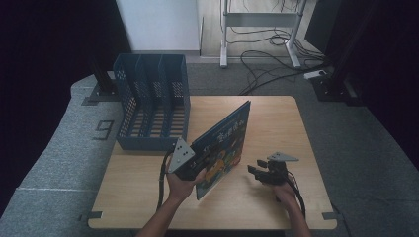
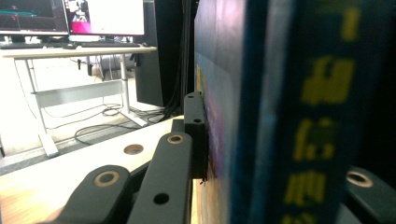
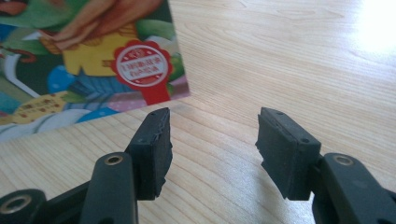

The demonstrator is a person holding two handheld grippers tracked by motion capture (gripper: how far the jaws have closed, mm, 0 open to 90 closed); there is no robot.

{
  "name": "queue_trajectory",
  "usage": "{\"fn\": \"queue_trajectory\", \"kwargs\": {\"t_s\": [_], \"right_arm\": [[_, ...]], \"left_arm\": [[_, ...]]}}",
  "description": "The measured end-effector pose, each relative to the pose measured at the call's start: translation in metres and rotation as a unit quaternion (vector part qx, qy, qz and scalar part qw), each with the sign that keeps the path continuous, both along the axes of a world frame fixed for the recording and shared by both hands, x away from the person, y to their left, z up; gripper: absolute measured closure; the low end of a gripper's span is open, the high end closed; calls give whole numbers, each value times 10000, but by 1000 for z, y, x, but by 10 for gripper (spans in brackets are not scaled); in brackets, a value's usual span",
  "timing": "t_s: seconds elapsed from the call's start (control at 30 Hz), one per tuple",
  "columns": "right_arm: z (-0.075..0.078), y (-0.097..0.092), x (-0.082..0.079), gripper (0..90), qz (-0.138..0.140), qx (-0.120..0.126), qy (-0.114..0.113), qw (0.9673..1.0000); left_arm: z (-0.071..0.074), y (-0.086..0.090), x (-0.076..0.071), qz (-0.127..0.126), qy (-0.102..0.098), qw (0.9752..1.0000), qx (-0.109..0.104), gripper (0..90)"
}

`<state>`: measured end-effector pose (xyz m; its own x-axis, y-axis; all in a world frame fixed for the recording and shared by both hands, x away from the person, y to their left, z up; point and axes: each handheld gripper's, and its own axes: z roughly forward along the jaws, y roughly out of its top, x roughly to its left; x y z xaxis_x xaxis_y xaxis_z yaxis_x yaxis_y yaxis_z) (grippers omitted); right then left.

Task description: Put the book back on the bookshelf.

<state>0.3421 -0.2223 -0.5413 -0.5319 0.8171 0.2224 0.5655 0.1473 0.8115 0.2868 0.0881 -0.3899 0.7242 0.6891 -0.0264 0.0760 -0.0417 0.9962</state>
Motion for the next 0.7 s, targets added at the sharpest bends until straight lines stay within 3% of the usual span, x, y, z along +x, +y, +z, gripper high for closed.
{"fn": "queue_trajectory", "kwargs": {"t_s": [0.23,0.3,0.43,0.7], "right_arm": [[-6,0,3,435,-116,-197,30,9997],[-9,2,4,434,-123,-416,9,9991],[-11,5,4,434,-135,-614,-29,9980],[-12,5,6,433,-256,-738,40,9969]], "left_arm": [[5,9,1,87,30,9999,-77,820],[8,11,2,131,22,9998,-136,820],[15,18,3,200,42,9996,-214,820],[32,24,1,325,-87,9992,-193,820]]}}
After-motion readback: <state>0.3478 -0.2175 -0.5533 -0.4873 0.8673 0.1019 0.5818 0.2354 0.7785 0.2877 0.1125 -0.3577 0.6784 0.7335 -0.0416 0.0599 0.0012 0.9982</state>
